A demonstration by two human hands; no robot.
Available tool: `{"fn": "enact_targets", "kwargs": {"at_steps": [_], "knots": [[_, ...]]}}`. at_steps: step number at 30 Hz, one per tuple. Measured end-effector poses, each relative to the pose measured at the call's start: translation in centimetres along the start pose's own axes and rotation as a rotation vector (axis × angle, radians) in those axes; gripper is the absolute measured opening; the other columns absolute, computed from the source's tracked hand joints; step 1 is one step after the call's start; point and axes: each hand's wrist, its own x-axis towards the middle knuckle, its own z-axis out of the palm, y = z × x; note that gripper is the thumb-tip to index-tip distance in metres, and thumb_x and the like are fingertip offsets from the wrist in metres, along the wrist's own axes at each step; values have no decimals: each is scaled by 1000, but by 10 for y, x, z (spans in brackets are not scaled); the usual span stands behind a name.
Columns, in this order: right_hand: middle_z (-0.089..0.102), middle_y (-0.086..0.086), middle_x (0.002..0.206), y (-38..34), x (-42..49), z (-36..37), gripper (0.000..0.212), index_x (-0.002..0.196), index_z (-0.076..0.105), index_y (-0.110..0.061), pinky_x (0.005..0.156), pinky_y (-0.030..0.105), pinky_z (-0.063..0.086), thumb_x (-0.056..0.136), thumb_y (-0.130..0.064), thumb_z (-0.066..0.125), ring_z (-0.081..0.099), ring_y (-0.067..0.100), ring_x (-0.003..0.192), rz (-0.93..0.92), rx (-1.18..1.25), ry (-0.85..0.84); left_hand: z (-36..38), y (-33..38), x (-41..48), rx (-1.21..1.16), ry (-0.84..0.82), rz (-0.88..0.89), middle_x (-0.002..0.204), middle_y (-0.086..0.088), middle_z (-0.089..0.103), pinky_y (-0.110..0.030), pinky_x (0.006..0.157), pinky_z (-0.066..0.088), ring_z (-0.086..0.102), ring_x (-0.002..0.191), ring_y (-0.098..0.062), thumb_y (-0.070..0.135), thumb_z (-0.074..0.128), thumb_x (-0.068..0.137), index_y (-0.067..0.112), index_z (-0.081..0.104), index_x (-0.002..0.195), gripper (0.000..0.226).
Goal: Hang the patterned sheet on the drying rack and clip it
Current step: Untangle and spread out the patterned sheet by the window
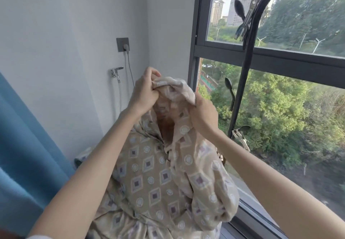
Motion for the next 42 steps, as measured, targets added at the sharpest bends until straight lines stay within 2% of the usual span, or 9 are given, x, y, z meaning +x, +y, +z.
{"fn": "enact_targets", "kwargs": {"at_steps": [5, 11, 14, 18, 23, 30, 34, 39, 42], "knots": [[61, -3, 77, -17, 28, -41, 19, 93, 52, -10, 44, 25, 34, 87, 1, 37, 50, 11, 58, -17, 288, 265, 13, -53, -23, 334, 80, -63, 102, -6, 55, -33, 67, 40, 53, 93, -26, 9, 61, 78, 13, 51, 102, 26], [54, -8, 69, -6, 31, -48, 21, 87, 49, -4, 50, 29, 36, 81, 7, 33, 47, 7, 59, 4, 431, 357, 47, -98, -33, 216, -173, -547, 113, -19, 61, -38, 77, 43, 56, 105, -37, 18, 54, 89, 4, 57, 114, 29], [54, -4, 75, 12, 23, -41, 25, 98, 44, -6, 52, 32, 36, 82, 8, 32, 46, 11, 61, 25, 375, 286, 49, -101, -30, 58, -44, -604, 117, -19, 61, -37, 84, 46, 57, 105, -36, 6, 50, 87, 1, 56, 116, 30], [43, 10, 120, 29, 22, -37, 55, 127, 30, -19, 56, 30, 38, 80, 9, 27, 42, 12, 69, 43, 310, 173, 22, -60, -2, -8, 260, -408, 92, -11, 58, -26, 65, 30, 51, 84, -24, 1, 30, 91, 6, 55, 105, 29], [34, 13, 122, 40, 25, -23, 56, 134, 31, -18, 60, 30, 38, 85, -6, 55, 44, 18, 73, 26, 164, -129, -23, 8, 43, 14, 404, -71, 95, -5, 65, -25, 65, 34, 56, 86, -23, 1, 34, 86, 11, 61, 104, 34], [61, 3, 99, 14, 2, -8, 35, 119, 45, -12, 69, 36, 46, 85, -5, 39, 57, 21, 85, -37, 364, 97, -8, 16, 39, 248, 252, 30, 105, -10, 68, -26, 66, 37, 62, 95, -30, 18, 38, 95, 24, 62, 112, 29], [43, 2, 137, -16, -7, -3, 55, 136, 29, -22, 80, 33, 44, 88, -40, 50, 52, 16, 109, -278, 256, -17, 0, -2, 32, 238, 82, 37, 102, -4, 71, -28, 71, 47, 64, 95, -27, 11, 46, 88, 25, 66, 109, 32], [56, 0, 76, -13, -3, 10, 10, 92, 45, -12, 47, 29, 36, 84, -6, 47, 53, 23, 64, -72, 98, -133, -9, -6, 21, 117, 52, 125, 80, 2, 67, -20, 67, 44, 59, 73, -13, 3, 60, 80, 18, 69, 100, 26], [57, 3, 85, -8, 4, -2, 26, 102, 50, -7, 52, 27, 39, 85, 7, 36, 52, 20, 70, 126, 326, 77, -14, -30, -2, 195, -1, 118, 75, 8, 53, -24, 62, 42, 51, 66, -11, 15, 77, 74, 22, 62, 108, 38]]}}
